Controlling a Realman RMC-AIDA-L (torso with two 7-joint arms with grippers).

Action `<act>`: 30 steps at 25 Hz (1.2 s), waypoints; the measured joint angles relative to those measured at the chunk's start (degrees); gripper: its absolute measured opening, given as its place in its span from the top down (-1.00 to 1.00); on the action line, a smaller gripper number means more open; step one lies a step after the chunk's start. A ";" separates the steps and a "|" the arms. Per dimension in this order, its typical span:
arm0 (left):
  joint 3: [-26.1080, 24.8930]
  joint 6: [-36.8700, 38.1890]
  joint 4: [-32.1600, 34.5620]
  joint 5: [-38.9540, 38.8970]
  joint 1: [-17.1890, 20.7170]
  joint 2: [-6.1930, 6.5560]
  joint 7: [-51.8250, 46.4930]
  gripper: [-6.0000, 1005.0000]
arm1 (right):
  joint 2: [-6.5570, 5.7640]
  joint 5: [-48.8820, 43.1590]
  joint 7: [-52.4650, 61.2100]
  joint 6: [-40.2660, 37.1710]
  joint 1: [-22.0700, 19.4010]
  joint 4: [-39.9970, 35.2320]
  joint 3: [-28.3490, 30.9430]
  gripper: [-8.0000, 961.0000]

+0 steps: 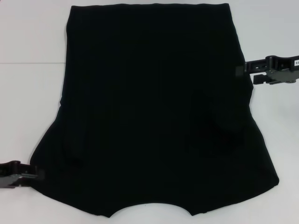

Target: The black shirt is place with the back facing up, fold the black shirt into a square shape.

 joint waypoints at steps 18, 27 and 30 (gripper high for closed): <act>-0.96 0.29 -1.08 -1.74 -1.06 -0.04 0.06 0.32 | -0.10 0.00 -0.18 -0.10 -0.88 0.00 1.47 -0.72; -1.13 3.83 -1.56 -5.62 -1.37 0.26 3.60 0.63 | -1.51 -0.98 -2.54 -3.54 -2.11 0.42 2.24 -0.71; -1.20 5.78 -1.32 -7.97 -1.36 0.58 4.25 0.91 | -2.26 -4.20 -2.18 -8.22 -2.73 0.12 1.70 -0.71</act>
